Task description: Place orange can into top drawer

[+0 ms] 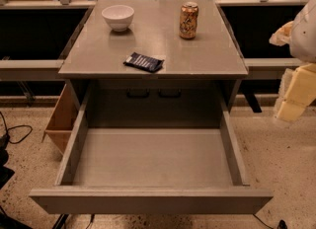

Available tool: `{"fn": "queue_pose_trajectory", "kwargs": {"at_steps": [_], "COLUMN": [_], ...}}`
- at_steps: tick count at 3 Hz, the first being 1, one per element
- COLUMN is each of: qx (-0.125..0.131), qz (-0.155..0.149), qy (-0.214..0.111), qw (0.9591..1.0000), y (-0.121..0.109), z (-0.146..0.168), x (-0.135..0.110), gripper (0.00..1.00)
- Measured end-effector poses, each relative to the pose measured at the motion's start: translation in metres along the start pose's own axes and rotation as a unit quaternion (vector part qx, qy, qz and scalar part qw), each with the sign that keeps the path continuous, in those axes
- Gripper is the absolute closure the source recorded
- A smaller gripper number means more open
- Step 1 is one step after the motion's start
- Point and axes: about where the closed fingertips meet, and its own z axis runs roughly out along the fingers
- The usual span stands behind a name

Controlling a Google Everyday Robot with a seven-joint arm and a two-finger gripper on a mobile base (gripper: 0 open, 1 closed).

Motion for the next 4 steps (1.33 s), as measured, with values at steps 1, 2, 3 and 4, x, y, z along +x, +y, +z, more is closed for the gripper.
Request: {"fn": "queue_pose_trajectory", "kwargs": {"at_steps": [1,2,3,4], "qx": [0.000,0.023,0.061,0.106], "qz": [0.000,0.000,0.008,0.029], "qy": [0.000,-0.028,-0.078,-0.136], "qw": [1.0000,0.9994,0.9950,0.9846], "y": [0.000,-0.022,-0.062,-0.103], "z": [0.000,0.012,0.032,0.045], "x": [0.000,0.002,0.005,0.005], "gripper": [0.00,0.00,0.00,0.00]}}
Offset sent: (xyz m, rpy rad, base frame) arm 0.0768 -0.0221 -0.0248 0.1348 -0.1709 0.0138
